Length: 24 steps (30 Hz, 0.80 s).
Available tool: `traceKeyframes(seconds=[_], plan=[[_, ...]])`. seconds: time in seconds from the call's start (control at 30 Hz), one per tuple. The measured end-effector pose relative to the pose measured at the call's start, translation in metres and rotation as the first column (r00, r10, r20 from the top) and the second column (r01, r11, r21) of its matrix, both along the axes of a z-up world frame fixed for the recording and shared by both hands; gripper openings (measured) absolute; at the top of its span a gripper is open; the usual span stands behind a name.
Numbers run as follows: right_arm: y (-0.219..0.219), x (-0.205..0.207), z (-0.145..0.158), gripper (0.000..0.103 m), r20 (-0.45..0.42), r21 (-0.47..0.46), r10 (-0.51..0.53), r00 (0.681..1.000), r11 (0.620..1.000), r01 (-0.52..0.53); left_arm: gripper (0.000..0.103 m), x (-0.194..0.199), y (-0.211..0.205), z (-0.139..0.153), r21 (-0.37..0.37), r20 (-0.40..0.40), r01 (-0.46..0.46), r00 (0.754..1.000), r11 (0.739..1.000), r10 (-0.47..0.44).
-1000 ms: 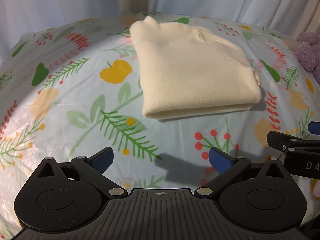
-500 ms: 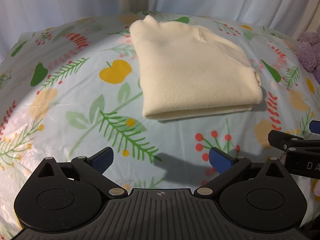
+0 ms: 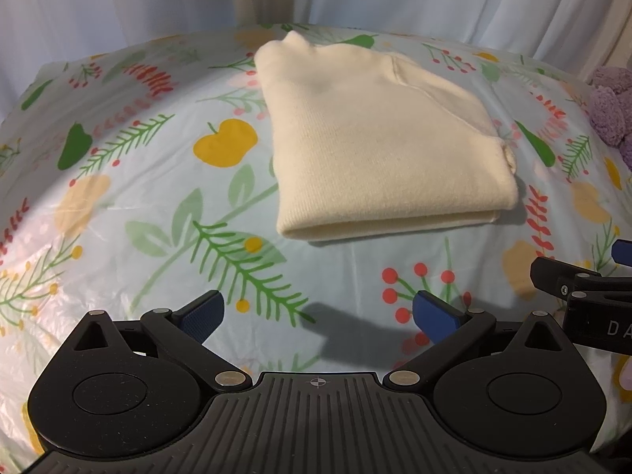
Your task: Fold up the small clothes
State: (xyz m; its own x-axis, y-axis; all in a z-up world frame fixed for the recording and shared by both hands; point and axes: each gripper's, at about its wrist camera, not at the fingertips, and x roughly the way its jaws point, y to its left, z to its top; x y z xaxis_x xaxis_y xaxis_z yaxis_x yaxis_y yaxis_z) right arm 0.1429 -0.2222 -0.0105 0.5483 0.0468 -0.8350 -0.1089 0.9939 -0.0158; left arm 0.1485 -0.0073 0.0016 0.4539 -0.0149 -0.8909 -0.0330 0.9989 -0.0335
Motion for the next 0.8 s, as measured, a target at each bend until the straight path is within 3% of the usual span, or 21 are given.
traceKeyframes(seconds=[0.57,0.8], plan=[[-0.0005,0.0003,0.0015,0.099,0.008,-0.004,0.004,1.0,1.0,-0.004,0.103,0.0012,-0.0076,0.0031,0.007,0.017,0.018,1.0,1.0,-0.018],[-0.0047,0.0025,0.0036,0.099,0.011,-0.003,-0.006,1.0,1.0,0.006,0.103,-0.0039,-0.0099,0.0083,0.01,0.069,0.049,0.996,0.999,-0.049]])
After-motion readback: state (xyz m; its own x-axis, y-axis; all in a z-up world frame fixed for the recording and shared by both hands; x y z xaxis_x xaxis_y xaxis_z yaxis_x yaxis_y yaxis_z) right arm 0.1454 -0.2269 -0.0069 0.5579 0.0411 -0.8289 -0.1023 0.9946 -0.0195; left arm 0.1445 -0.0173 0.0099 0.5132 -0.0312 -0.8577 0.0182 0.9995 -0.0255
